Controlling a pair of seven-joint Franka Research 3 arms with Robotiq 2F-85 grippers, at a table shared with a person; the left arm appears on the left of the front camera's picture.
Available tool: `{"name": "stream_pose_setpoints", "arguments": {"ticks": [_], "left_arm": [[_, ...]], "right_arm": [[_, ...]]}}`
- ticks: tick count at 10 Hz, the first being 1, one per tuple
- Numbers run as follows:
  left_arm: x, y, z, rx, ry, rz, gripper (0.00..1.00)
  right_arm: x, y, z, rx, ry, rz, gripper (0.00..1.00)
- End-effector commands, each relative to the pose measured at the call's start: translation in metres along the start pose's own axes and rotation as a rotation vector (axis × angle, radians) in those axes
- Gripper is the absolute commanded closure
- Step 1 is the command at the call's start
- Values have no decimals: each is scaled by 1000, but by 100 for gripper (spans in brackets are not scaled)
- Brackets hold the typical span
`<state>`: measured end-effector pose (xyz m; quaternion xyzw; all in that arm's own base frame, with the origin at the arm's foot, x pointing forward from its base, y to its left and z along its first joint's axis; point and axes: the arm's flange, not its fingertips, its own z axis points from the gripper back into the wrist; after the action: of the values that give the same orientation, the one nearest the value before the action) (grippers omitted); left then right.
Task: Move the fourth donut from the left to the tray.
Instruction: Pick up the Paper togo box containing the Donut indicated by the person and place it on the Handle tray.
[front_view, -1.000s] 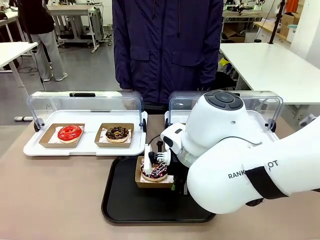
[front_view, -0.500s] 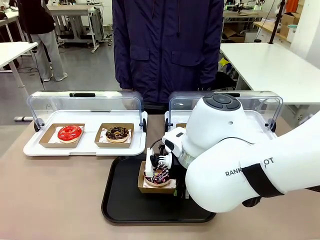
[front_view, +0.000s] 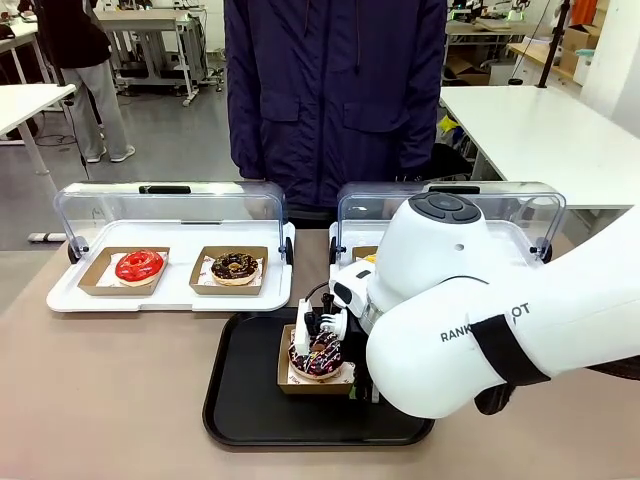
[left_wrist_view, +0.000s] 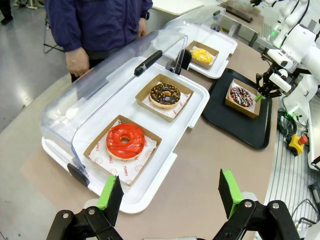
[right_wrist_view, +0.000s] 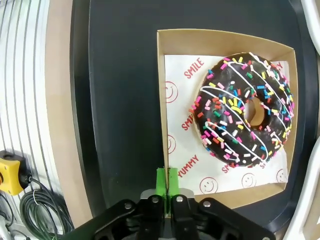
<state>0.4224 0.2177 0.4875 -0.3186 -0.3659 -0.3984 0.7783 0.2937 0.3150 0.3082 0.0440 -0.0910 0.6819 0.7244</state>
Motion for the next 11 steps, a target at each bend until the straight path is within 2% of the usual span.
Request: {"name": "stream_pose_setpoints", "arguments": {"ticks": [1,2,3,5,6,8,11], "left_arm": [[1,-2,1,-5,-6,-6,0],[1,-2,1,-5,-6,-6,0],[1,-2,1,-5,-6,-6,0],[1,-2,1,-5,-6,-6,0],[1,-2,1,-5,-6,-6,0],[1,-2,1,-5,-6,-6,0],[1,-2,1,-5,-6,-6,0]], "right_arm": [[-51,35,-3,41,-2,34,40],[-52,35,-2,44,-4,31,40],[-51,35,0,47,-5,33,0],[-50,38,11,21,-2,31,0],[-48,39,19,6,-7,36,16],[-45,41,39,-33,-8,41,0],[-42,45,71,-69,-16,44,0]]}}
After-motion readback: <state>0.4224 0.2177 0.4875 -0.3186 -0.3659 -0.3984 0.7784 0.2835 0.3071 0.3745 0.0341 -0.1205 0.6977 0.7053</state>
